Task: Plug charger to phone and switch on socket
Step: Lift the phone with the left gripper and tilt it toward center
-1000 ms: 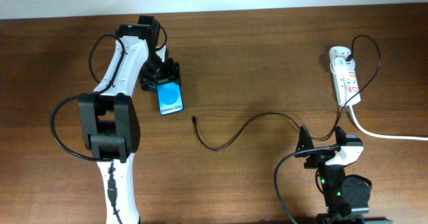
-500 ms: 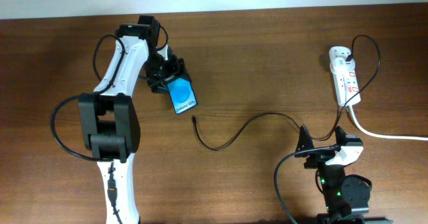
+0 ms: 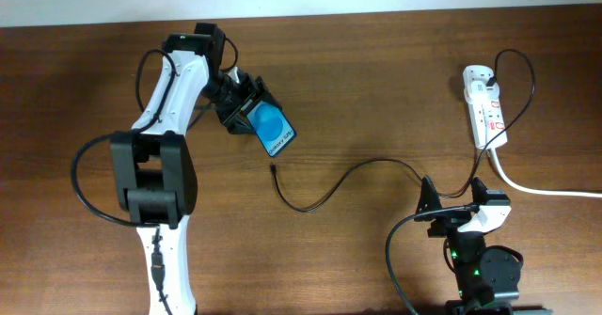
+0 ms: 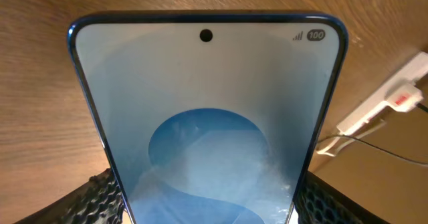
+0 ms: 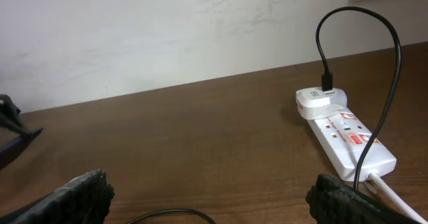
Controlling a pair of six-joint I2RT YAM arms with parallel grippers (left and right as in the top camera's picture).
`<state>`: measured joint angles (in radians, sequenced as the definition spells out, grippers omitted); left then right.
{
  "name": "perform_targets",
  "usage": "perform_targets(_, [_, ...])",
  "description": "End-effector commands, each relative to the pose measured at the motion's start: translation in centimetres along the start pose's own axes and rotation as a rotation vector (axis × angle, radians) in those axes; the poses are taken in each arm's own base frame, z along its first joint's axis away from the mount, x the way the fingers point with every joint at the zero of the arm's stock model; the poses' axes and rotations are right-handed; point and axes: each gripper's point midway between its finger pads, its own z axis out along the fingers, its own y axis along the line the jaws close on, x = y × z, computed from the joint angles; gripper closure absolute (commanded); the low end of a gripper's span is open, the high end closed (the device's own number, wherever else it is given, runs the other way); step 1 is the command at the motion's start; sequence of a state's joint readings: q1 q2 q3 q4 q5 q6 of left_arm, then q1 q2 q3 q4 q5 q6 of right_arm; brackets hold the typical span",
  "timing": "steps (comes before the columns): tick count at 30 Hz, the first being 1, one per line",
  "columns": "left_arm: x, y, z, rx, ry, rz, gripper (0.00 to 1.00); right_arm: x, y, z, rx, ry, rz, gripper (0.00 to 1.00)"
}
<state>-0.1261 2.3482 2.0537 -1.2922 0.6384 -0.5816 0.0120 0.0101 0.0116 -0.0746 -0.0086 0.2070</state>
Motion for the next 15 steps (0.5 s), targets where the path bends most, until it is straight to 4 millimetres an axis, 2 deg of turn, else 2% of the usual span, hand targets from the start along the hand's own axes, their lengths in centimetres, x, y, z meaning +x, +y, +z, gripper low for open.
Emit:
perform_targets(1, [0.8,-2.2,-1.3,0.127,0.054,-0.009,1.00,0.3,0.2,0.0,-0.011,0.006,0.000,0.02])
perform_targets(4, [1.2,-3.0,-1.8,0.196,0.093,-0.017,1.00,0.3,0.2,0.0,-0.011,0.006,0.000,0.01])
perform_targets(9, [1.8,-2.8,-2.0,0.191,0.126,-0.118,1.00,0.3,0.2,0.0,-0.011,0.006,0.000,0.02])
perform_targets(12, [2.8,-4.4,-2.5,0.289,0.196,-0.119,1.00,0.3,0.2,0.0,-0.011,0.006,0.000,0.02])
perform_targets(15, [2.9,-4.5,-2.6,0.294,0.199,-0.119,1.00,0.3,0.2,0.0,-0.011,0.006,0.000,0.02])
